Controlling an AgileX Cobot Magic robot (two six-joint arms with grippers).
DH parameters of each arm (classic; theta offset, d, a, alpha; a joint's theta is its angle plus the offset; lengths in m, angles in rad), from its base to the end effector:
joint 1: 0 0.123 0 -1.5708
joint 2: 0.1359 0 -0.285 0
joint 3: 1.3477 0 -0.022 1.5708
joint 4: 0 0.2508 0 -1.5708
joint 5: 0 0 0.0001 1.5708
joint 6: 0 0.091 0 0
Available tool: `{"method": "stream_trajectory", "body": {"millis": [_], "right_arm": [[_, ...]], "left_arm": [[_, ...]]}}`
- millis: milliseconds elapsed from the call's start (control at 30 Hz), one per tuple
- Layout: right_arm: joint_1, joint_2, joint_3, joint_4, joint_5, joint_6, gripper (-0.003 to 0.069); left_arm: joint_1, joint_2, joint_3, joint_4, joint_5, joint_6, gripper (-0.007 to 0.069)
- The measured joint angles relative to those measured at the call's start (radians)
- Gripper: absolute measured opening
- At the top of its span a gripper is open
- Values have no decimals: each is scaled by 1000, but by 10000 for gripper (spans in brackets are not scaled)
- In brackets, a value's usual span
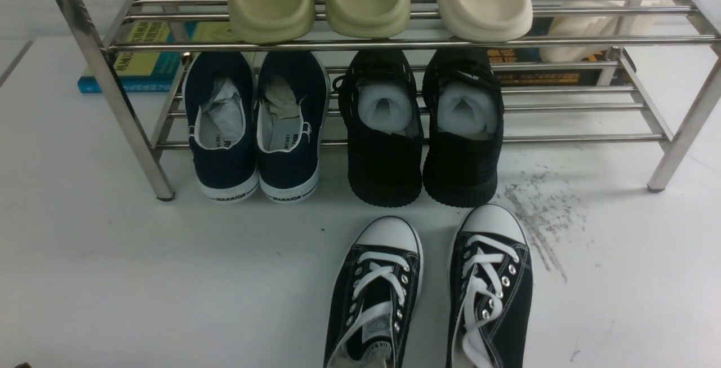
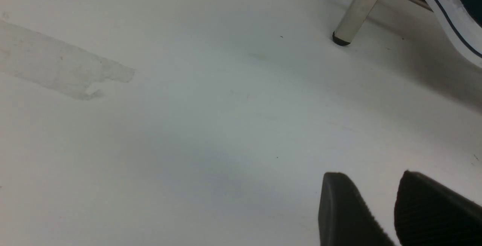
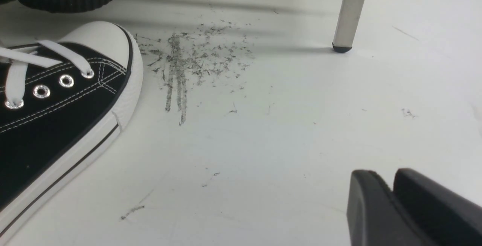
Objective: Take the shoes off the shelf with your hand on the white table.
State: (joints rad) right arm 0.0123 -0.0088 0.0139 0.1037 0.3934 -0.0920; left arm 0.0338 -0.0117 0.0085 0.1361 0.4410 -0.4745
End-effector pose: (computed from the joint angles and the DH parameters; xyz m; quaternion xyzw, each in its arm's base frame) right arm 0.0520 0.0043 0.1738 -0.0151 0.8074 0.0208 0.5894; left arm 0.0502 0.0070 0.1719 -0.1729 0.7999 -0.0674 0.5707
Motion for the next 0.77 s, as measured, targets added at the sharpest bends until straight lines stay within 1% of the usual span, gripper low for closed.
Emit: {"method": "stream_trajectory", "body": {"millis": [767], "right_arm": [[0, 0, 0, 0, 0, 0, 144]], "left_arm": [[0, 0, 0, 0, 0, 0, 242]]}}
